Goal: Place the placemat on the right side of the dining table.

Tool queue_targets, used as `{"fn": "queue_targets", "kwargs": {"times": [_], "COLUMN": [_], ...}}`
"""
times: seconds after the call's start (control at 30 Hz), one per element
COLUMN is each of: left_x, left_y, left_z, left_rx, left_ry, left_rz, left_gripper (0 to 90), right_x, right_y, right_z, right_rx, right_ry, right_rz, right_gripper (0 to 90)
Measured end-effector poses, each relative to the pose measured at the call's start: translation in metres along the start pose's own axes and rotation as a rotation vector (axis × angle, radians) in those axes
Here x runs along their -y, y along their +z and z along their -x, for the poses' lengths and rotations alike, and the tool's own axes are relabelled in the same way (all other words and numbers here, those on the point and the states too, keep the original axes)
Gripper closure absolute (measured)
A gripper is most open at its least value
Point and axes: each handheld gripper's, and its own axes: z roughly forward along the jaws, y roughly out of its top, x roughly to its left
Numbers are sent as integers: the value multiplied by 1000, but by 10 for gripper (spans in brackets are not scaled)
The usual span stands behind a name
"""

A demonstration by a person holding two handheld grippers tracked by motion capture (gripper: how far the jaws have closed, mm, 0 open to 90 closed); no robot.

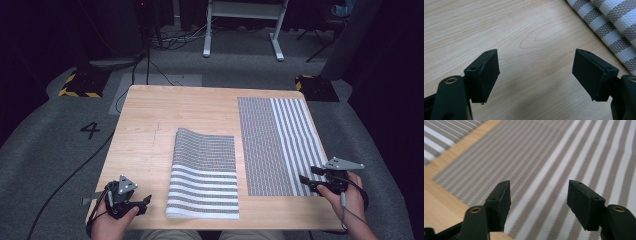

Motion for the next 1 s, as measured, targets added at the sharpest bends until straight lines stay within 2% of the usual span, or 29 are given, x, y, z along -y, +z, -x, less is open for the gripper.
{"fn": "queue_targets", "kwargs": {"times": [0.13, 0.17, 0.2, 0.33, 0.37, 0.43, 0.5, 0.57, 0.6, 0.67, 0.7, 0.73, 0.8, 0.9, 1.0], "left_x": [0, 0, -2, -8, -9, -10, -9, -9, -9, -9, -9, -8, -6, -3, -1], "left_y": [-6, -6, -11, -20, -21, -19, -16, -14, -14, -10, -10, -8, -6, -3, 0], "left_z": [3, 3, 5, 11, 12, 12, 12, 13, 13, 14, 14, 13, 12, 9, 8], "left_rx": [12, 12, 28, 66, 65, 91, 106, 119, 119, 130, 130, 132, 130, 127, 138], "left_ry": [15, 15, 23, 60, 63, 70, 79, 89, 89, 111, 111, 111, 99, 93, 88], "left_rz": [-11, -11, -12, -26, -29, -33, -31, -33, -33, -35, -35, -39, -51, -59, -73], "left_gripper": [219, 219, 218, 210, 209, 202, 199, 198, 197, 194, 194, 194, 194, 194, 194], "right_x": [-2, -2, -3, -7, -9, -13, -16, -16, -16, -15, -15, -14, -13, -11, -8], "right_y": [-4, -4, -3, -4, -4, -3, 2, 11, 11, 29, 29, 39, 46, 50, 51], "right_z": [-22, -22, -33, -55, -61, -72, -80, -86, -86, -90, -90, -92, -94, -99, -106], "right_rx": [-53, -53, -78, -116, -127, -182, -238, -273, -273, -296, -296, -284, -286, -296, -326], "right_ry": [-18, -18, -41, -77, -92, -120, -147, -169, -169, -168, -168, -172, -175, -163, -184], "right_rz": [20, 20, 18, 32, 32, 52, 43, 16, 16, 15, 15, -3, -7, -2, 8], "right_gripper": [330, 330, 317, 313, 318, 379, 384, 379, 379, 346, 346, 333, 314, 311, 310]}}
